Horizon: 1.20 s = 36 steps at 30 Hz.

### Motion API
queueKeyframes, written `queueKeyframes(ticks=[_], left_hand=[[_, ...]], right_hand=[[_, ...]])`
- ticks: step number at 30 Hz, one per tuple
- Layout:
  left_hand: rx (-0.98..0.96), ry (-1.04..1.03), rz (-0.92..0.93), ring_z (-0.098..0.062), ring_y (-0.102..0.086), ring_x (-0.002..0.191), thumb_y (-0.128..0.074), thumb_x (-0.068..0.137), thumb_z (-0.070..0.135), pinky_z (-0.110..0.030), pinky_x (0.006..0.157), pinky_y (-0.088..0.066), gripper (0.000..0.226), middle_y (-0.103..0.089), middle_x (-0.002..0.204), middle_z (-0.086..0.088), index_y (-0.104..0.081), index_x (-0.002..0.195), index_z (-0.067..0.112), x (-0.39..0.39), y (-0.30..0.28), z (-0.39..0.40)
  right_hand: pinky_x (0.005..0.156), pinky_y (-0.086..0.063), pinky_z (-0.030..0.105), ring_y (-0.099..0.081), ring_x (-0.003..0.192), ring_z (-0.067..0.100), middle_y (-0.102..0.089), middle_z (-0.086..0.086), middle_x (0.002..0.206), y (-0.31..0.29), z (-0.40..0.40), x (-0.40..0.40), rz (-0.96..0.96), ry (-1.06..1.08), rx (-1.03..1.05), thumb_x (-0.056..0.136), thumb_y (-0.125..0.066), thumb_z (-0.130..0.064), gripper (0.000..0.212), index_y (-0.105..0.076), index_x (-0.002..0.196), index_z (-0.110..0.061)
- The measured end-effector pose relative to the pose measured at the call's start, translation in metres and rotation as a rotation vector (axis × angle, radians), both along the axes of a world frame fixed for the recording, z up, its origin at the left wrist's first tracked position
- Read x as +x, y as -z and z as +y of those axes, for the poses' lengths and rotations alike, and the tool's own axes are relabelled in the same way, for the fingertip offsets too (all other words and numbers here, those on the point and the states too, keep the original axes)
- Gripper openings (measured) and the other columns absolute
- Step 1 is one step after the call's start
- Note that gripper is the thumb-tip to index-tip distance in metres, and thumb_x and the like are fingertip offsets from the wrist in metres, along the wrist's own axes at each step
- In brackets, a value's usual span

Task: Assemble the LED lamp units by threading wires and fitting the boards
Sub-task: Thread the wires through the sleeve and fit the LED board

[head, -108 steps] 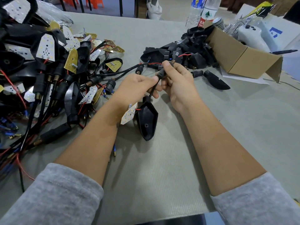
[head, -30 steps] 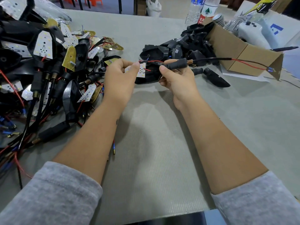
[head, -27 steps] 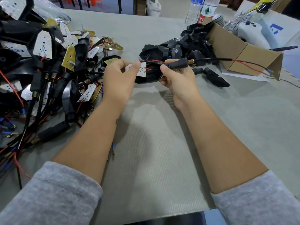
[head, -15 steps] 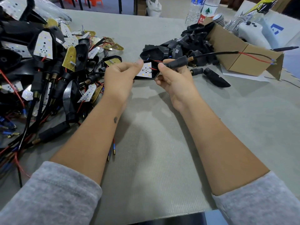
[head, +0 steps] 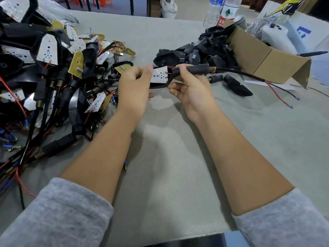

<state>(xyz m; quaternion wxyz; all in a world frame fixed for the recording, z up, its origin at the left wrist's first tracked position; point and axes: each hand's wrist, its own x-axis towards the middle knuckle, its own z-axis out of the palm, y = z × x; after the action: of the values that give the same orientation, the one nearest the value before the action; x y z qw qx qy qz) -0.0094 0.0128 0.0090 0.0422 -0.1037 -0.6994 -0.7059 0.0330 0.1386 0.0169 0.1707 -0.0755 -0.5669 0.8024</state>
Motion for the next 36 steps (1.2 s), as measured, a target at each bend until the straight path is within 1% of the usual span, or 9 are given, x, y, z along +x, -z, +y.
queueKeyframes(ticks=[5, 9, 13, 18, 22, 25, 28, 33, 36], left_hand=[[0.166, -0.067, -0.051, -0.012, -0.066, 0.081, -0.072, 0.087, 0.023, -0.022, 0.060, -0.055, 0.022, -0.058, 0.087, 0.000, -0.051, 0.087, 0.017, -0.003, 0.000, -0.004], [0.175, 0.080, -0.139, -0.005, -0.067, 0.075, -0.068, 0.090, 0.023, -0.019, 0.059, -0.053, 0.013, -0.066, 0.091, 0.002, -0.060, 0.100, 0.018, -0.003, -0.002, -0.004], [0.131, 0.213, -0.211, -0.014, -0.071, 0.064, -0.063, 0.094, 0.030, -0.019, 0.050, -0.051, 0.020, -0.072, 0.097, -0.004, -0.067, 0.105, 0.013, -0.001, -0.003, -0.005], [0.246, 0.247, -0.226, -0.017, -0.070, 0.060, -0.063, 0.094, 0.017, -0.017, 0.054, -0.053, 0.011, -0.074, 0.078, -0.003, -0.071, 0.094, 0.009, 0.001, -0.006, -0.006], [0.279, 0.217, -0.201, -0.016, -0.067, 0.059, -0.062, 0.093, 0.009, -0.017, 0.056, -0.053, 0.010, -0.073, 0.078, -0.004, -0.071, 0.089, 0.008, 0.001, -0.006, -0.007], [0.274, 0.149, -0.166, -0.014, -0.066, 0.058, -0.062, 0.092, 0.006, -0.016, 0.054, -0.052, 0.011, -0.072, 0.075, -0.002, -0.072, 0.087, 0.008, 0.000, -0.006, -0.008], [0.286, 0.088, -0.157, -0.014, -0.065, 0.055, -0.064, 0.091, 0.007, -0.017, 0.054, -0.052, 0.009, -0.072, 0.073, -0.001, -0.072, 0.087, 0.007, -0.002, -0.006, -0.010], [0.269, 0.051, -0.127, -0.012, -0.065, 0.060, -0.066, 0.091, 0.008, -0.018, 0.057, -0.053, 0.010, -0.071, 0.076, -0.001, -0.071, 0.097, 0.002, -0.004, -0.004, -0.011], [0.242, 0.045, -0.106, -0.010, -0.066, 0.062, -0.066, 0.091, 0.008, -0.019, 0.058, -0.054, 0.007, -0.071, 0.073, 0.003, -0.071, 0.094, 0.004, -0.005, -0.002, -0.012]], right_hand=[[0.061, -0.051, 0.023, -0.058, 0.061, 0.014, -0.064, 0.006, 0.086, 0.001, 0.002, -0.001, -0.003, 0.025, -0.023, 0.101, -0.050, -0.019, 0.015, -0.056, 0.110, -0.008], [0.059, -0.049, 0.022, -0.057, 0.061, 0.013, -0.063, 0.007, 0.084, 0.001, 0.004, -0.001, -0.020, 0.038, -0.075, 0.101, -0.051, -0.020, 0.018, -0.058, 0.111, -0.006], [0.060, -0.047, 0.023, -0.055, 0.057, 0.011, -0.064, 0.002, 0.073, -0.001, 0.007, 0.001, -0.017, 0.015, -0.097, 0.101, -0.051, -0.023, 0.019, -0.061, 0.092, -0.010], [0.062, -0.048, 0.023, -0.056, 0.058, 0.011, -0.065, 0.000, 0.074, -0.002, 0.007, 0.001, -0.038, -0.020, -0.104, 0.102, -0.049, -0.024, 0.021, -0.061, 0.097, -0.008], [0.063, -0.048, 0.024, -0.058, 0.056, 0.011, -0.064, -0.001, 0.070, -0.005, 0.006, 0.001, -0.076, -0.069, -0.135, 0.102, -0.045, -0.030, 0.026, -0.061, 0.095, -0.011], [0.064, -0.050, 0.025, -0.061, 0.060, 0.014, -0.065, 0.002, 0.076, -0.007, 0.008, 0.001, -0.112, -0.074, -0.183, 0.103, -0.036, -0.042, 0.036, -0.058, 0.097, -0.014], [0.060, -0.051, 0.026, -0.063, 0.061, 0.017, -0.064, 0.009, 0.088, -0.007, 0.009, 0.000, -0.121, -0.047, -0.245, 0.103, -0.029, -0.047, 0.044, -0.055, 0.095, -0.013], [0.060, -0.052, 0.026, -0.064, 0.063, 0.023, -0.066, 0.012, 0.084, -0.006, 0.012, -0.002, -0.110, 0.004, -0.282, 0.101, -0.024, -0.055, 0.054, -0.055, 0.099, -0.011], [0.061, -0.052, 0.026, -0.062, 0.066, 0.022, -0.064, 0.013, 0.088, -0.006, 0.012, -0.003, -0.110, 0.036, -0.257, 0.101, -0.022, -0.057, 0.059, -0.059, 0.099, -0.011]])
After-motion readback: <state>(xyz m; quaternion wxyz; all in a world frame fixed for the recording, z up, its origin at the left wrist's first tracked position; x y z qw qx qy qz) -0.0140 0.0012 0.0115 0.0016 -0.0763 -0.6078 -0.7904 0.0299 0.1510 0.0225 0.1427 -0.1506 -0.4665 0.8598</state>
